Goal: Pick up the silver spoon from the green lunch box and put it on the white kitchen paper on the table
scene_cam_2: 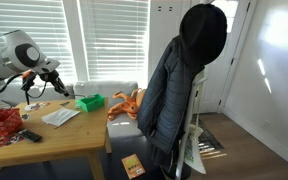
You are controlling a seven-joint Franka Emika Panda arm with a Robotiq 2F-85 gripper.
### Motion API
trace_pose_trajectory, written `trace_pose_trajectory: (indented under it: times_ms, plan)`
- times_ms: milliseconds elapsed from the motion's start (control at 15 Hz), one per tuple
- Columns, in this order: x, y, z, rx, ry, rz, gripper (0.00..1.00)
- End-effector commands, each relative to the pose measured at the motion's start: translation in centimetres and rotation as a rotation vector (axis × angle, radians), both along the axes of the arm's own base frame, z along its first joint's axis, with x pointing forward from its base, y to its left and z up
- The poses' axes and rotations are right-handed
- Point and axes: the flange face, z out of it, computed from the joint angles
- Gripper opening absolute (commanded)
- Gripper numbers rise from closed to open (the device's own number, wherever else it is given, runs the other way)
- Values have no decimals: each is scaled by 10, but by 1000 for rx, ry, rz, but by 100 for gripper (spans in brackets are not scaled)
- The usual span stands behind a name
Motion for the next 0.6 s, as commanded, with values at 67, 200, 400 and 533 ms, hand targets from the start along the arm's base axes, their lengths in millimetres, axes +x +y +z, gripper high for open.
trace_pose_trajectory:
  times_ms: [67,200,400,533]
  plan:
    - [-73,4,0,-75,-20,195,3]
    - [-99,5,-3,-101,-22,294,3]
    - [-134,8,-11,-120,-21,422,3]
    - [-155,11,-18,-130,-13,485,3]
